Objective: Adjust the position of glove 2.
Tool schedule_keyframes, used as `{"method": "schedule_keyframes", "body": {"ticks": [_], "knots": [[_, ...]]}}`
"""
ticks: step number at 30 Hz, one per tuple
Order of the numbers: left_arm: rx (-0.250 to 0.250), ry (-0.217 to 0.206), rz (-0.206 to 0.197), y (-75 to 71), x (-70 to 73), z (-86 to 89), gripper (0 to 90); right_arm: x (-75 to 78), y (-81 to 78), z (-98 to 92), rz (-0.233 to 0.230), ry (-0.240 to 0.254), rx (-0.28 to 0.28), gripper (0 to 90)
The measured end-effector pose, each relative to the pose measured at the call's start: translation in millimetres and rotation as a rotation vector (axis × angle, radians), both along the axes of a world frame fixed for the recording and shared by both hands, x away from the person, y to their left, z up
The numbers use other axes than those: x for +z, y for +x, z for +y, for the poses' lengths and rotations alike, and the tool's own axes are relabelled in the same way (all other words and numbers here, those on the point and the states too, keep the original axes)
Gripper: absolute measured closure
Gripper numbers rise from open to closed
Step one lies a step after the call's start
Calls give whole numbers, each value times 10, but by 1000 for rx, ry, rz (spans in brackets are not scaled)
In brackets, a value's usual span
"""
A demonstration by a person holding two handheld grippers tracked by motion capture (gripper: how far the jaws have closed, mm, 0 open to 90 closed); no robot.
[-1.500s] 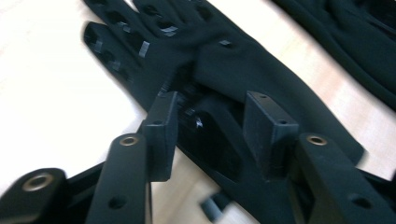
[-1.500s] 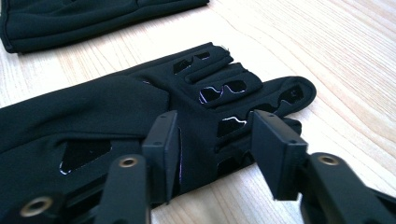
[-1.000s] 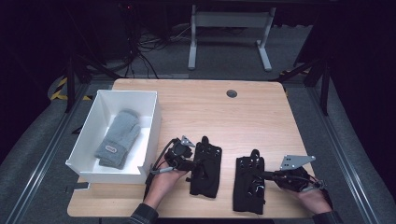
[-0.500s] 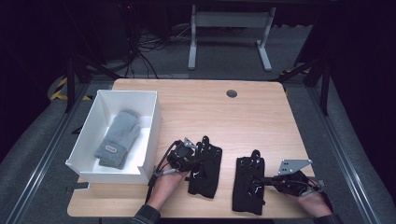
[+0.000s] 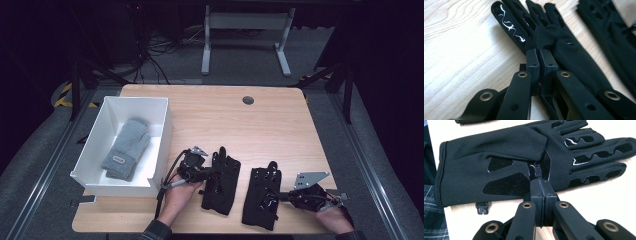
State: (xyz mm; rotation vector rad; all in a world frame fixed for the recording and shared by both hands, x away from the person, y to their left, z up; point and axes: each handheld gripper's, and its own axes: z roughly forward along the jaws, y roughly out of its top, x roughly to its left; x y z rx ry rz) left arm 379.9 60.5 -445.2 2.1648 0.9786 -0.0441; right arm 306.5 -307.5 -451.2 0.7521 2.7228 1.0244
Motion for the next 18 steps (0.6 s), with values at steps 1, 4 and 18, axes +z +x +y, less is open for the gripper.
{"method": "schedule_keyframes", "body": {"ticks": [1,4,18], "knots": [[-5,-8,4,-5,6,0,873,-2,4,16,0,1,-3,900],[-17,-33,12,-10,27,3,873,-1,28,59,1,9,0,900],[-62,-135,26,-46,162,-12,874,-11,138,250,8,27,28,900]]}}
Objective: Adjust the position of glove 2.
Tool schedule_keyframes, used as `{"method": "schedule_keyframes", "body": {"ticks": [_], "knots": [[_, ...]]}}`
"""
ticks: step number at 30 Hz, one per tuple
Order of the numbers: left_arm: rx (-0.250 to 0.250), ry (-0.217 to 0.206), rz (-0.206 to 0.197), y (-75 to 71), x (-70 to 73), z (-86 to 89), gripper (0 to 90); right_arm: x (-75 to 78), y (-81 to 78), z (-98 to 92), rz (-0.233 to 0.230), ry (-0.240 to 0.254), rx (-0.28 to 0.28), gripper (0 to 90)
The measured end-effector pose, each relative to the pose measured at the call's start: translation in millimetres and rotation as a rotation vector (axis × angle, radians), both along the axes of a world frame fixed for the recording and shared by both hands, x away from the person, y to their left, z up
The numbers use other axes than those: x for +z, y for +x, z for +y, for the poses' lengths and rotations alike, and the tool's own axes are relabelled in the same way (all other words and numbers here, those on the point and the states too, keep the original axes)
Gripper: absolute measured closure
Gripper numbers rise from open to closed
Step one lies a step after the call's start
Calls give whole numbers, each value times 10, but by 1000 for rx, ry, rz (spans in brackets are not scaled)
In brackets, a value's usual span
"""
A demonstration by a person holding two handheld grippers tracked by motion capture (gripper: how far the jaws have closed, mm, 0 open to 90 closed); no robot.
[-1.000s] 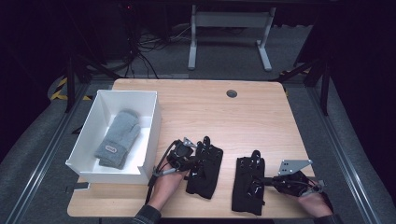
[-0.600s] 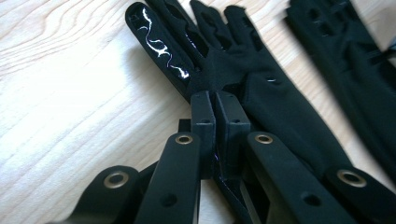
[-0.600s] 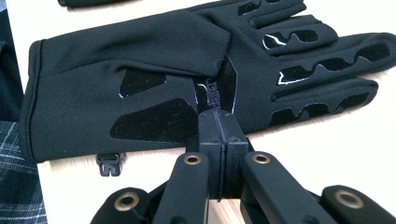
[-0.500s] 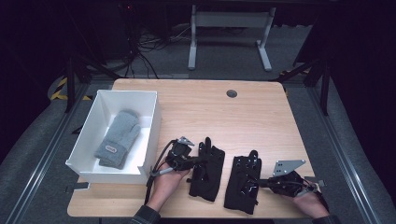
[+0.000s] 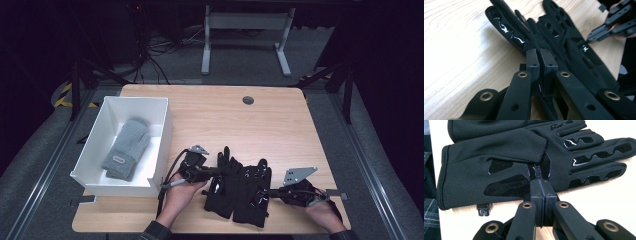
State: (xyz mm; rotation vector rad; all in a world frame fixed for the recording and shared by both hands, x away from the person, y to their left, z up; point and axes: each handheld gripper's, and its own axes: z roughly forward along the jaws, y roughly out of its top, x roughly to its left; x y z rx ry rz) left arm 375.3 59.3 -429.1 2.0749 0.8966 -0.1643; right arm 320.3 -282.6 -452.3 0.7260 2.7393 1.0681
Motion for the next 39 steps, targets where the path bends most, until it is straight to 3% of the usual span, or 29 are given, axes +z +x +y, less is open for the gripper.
{"method": "schedule_keyframes", "body": {"ticks": [13,20,39], "knots": [[-34,-77,-1,-37,180,50,875,-17,72,310,2,0,60,900],[-54,-91,-2,-58,198,-21,875,-19,98,477,-3,-2,90,900],[-120,-49,26,-118,73,-353,875,-24,117,662,-10,-9,117,900]]}}
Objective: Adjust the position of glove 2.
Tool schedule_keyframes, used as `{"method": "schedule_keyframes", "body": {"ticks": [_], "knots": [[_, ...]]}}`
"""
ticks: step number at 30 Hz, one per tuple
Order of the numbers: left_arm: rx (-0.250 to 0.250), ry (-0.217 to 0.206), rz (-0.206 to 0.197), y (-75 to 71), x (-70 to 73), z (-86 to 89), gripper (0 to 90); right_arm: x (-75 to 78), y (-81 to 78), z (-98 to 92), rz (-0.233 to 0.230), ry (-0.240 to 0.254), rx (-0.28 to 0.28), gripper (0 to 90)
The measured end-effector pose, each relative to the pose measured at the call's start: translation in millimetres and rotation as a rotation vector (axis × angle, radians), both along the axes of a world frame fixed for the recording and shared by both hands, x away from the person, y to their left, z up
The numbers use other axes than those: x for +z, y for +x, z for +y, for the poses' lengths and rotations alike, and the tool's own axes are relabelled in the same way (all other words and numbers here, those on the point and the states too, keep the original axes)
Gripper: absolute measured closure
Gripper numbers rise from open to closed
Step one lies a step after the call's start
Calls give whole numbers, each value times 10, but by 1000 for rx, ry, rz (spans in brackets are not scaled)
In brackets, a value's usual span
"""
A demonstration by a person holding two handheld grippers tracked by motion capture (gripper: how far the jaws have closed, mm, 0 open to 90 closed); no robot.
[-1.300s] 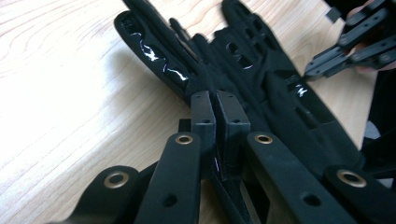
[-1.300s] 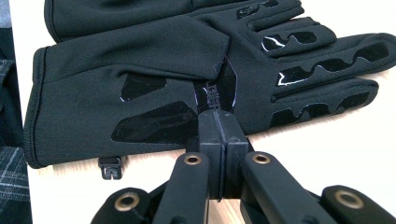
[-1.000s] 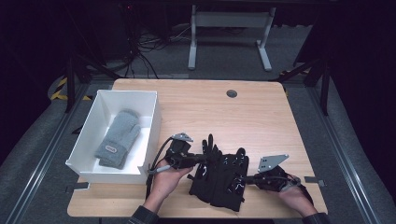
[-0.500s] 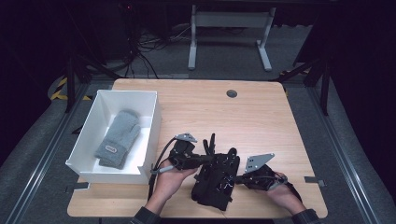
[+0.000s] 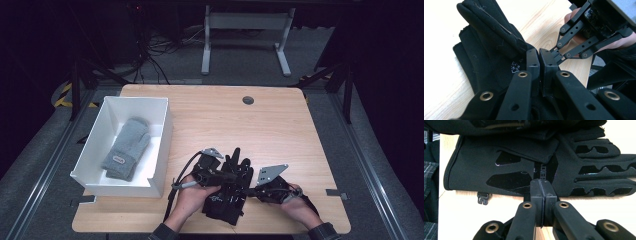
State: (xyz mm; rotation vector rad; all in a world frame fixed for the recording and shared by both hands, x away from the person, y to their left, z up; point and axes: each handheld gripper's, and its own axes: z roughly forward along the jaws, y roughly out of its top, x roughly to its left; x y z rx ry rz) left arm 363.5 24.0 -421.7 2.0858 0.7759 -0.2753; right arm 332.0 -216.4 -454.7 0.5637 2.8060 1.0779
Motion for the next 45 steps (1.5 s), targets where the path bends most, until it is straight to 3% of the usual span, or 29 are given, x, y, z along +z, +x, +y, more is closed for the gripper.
{"method": "schedule_keyframes", "body": {"ticks": [23,29,36,42,45], "knots": [[-17,31,18,-25,-118,-216,875,-9,21,90,-11,-1,-1,900],[-21,64,19,-27,-194,-281,871,-5,19,85,-12,-1,0,900],[-32,54,13,-33,-235,-298,842,74,54,-90,-34,28,-46,900],[-56,43,-9,-84,-202,-326,693,124,88,-253,-57,44,-102,864],[-63,44,-26,-122,-165,-321,738,144,112,-366,-71,50,-136,800]]}}
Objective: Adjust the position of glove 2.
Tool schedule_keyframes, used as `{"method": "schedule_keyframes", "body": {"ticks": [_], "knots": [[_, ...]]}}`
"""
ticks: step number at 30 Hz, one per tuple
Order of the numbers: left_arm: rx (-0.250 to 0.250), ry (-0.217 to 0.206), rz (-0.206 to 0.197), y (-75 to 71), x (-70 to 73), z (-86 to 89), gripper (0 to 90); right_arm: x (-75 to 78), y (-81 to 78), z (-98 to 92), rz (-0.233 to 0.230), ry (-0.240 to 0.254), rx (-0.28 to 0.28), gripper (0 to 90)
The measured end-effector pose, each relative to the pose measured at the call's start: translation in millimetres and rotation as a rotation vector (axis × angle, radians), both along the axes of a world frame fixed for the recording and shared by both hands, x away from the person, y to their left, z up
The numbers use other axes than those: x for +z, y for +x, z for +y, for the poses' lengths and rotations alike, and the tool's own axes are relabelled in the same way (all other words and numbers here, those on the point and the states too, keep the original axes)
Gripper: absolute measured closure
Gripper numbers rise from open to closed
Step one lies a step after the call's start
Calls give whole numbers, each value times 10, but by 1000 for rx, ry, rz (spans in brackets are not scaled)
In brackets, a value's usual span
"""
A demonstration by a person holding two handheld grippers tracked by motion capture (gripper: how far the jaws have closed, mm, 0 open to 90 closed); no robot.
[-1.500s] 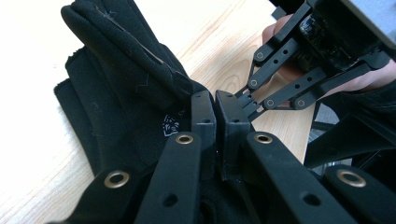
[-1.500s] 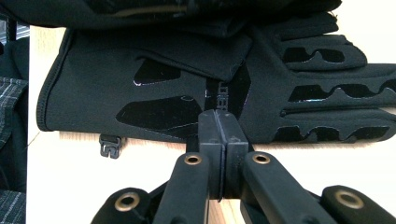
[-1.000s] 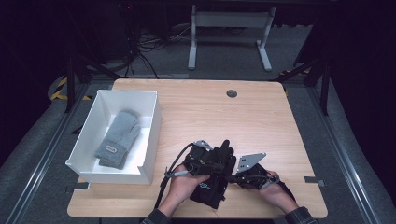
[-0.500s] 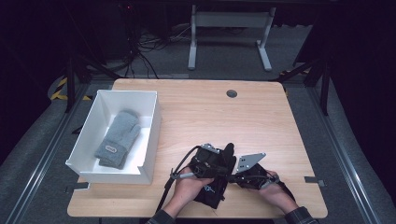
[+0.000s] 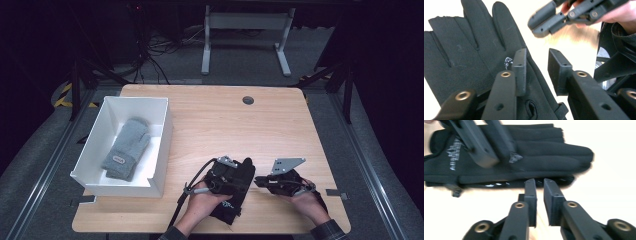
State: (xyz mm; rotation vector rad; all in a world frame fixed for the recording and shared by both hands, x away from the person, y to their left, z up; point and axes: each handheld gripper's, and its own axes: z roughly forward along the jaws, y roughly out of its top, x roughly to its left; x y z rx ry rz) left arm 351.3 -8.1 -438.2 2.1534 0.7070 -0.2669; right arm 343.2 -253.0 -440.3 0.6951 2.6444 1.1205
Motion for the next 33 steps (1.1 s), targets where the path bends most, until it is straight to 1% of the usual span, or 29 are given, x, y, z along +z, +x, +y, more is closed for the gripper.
{"method": "schedule_keyframes", "body": {"ticks": [2,4,6,10,12,13,14,15,16,17,20,21,22,23,24,27,29,31,32,33], "knots": [[-15,8,7,-23,-4,-12,821,13,19,-111,-2,10,-35,727],[-34,23,14,-52,-22,-46,863,6,40,-185,3,15,-66,671],[-55,33,25,-82,-50,-90,888,-13,58,-232,6,10,-88,612],[-83,74,34,-138,-108,-165,900,-70,90,-267,8,-11,-123,489],[-87,97,30,-153,-133,-181,900,-93,105,-268,1,-30,-141,432],[-87,104,38,-162,-140,-182,900,-101,112,-270,-2,-34,-146,407],[-94,118,26,-168,-141,-182,900,-109,121,-277,-4,-39,-156,387],[-95,131,19,-176,-135,-177,900,-119,129,-285,-3,-37,-167,373],[-95,136,18,-183,-132,-172,900,-125,134,-291,-4,-37,-176,356],[-101,156,14,-187,-126,-160,900,-130,139,-297,-8,-40,-181,347],[-104,195,-2,-204,-126,-116,900,-152,153,-312,-15,-45,-200,322],[-104,195,-2,-204,-126,-116,900,-158,158,-316,-15,-48,-206,319],[-103,219,-18,-208,-117,-85,900,-158,158,-316,-15,-48,-206,319],[-96,221,-23,-212,-116,-65,900,-167,163,-323,-21,-53,-211,308],[-93,239,-33,-212,-105,-31,900,-171,167,-327,-21,-54,-215,307],[-74,263,-50,-207,-93,58,900,-177,176,-338,-31,-55,-229,290],[-77,288,-74,-198,-84,117,900,-183,183,-342,-36,-57,-234,279],[-63,310,-88,-198,-77,178,900,-192,189,-340,-31,-58,-238,276],[-60,327,-91,-194,-73,214,900,-198,192,-337,-35,-62,-240,270],[-57,335,-92,-194,-76,232,900,-202,190,-334,-36,-67,-242,269]]}}
